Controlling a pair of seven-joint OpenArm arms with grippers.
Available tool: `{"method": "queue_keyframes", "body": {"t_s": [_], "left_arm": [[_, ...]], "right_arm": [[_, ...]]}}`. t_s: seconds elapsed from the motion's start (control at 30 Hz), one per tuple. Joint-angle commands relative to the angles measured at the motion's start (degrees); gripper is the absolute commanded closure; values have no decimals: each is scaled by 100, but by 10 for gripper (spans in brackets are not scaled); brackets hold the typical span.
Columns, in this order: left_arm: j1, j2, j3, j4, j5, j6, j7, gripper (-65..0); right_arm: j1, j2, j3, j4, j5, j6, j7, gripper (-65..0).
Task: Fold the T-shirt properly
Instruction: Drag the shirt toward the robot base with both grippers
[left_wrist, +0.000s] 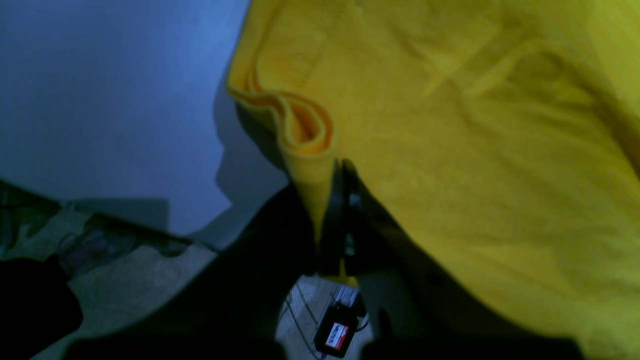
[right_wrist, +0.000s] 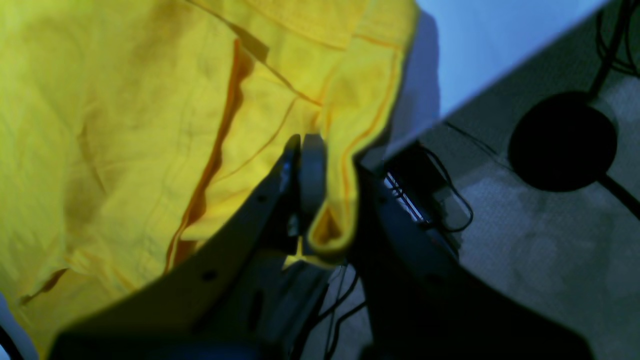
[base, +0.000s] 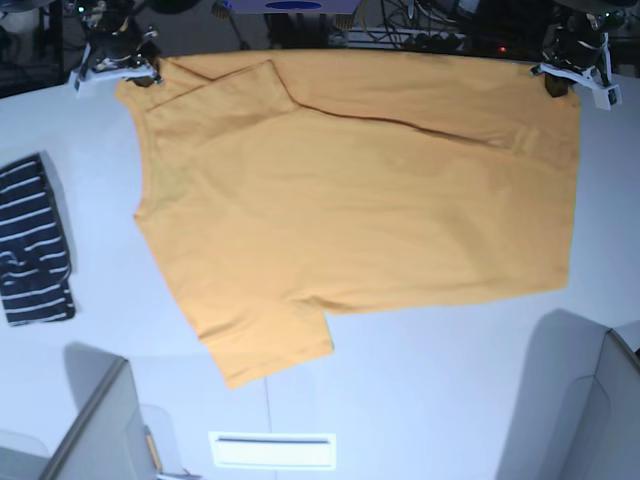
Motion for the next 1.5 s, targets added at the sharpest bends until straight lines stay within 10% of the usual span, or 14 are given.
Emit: {"method": "queue_keyframes", "body": {"t_s": [0.0,1.4,1.47], "left_arm": [[105,-73,-44,77,41,9,-6,0],[430,51,-765,235,41,0,38,0],[439,51,-765,235,41,0,38,-81]], "right_arm": [[-136,11,34,117,-27,0,24,0],[-576,-6,7,706,-27,0,-73,0],[-576,-6,16,706,-27,0,-73,0]]}}
